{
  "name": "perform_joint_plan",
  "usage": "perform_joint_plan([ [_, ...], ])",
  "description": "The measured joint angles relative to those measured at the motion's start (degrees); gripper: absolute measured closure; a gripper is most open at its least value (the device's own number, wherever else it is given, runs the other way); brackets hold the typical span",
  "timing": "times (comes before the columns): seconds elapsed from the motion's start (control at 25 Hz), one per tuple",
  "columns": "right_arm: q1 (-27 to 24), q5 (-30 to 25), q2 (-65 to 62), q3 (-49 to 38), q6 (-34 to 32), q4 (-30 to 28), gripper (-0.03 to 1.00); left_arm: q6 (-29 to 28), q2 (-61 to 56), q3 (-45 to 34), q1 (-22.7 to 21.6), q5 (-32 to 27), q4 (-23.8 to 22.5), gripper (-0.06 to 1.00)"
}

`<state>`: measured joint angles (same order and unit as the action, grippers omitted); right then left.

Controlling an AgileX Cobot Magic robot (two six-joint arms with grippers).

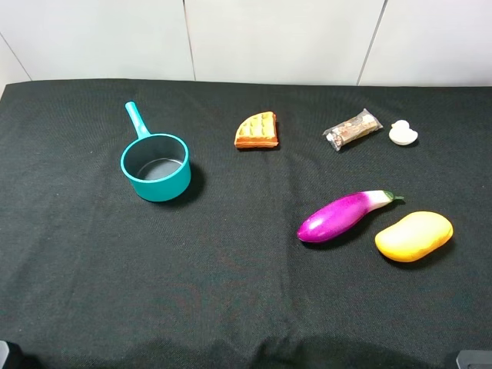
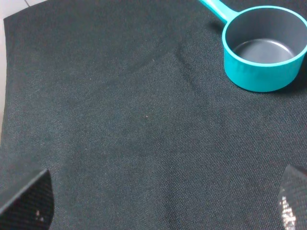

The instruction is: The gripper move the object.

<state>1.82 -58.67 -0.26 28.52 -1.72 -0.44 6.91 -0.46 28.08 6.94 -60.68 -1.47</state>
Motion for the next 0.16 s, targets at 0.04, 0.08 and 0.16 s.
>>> perform_joint_plan([
  [0.04, 0.0, 0.0, 0.0, 0.0, 0.0, 0.0, 0.27, 0.0, 0.0, 0.0, 0.0, 0.0, 0.0, -0.05],
  [0.08, 0.0, 0.0, 0.0, 0.0, 0.0, 0.0, 0.27, 0.0, 0.0, 0.0, 0.0, 0.0, 0.0, -0.05],
  [0.16, 0.0, 0.0, 0.0, 0.0, 0.0, 0.0, 0.27, 0.0, 0.0, 0.0, 0.0, 0.0, 0.0, -0.05],
])
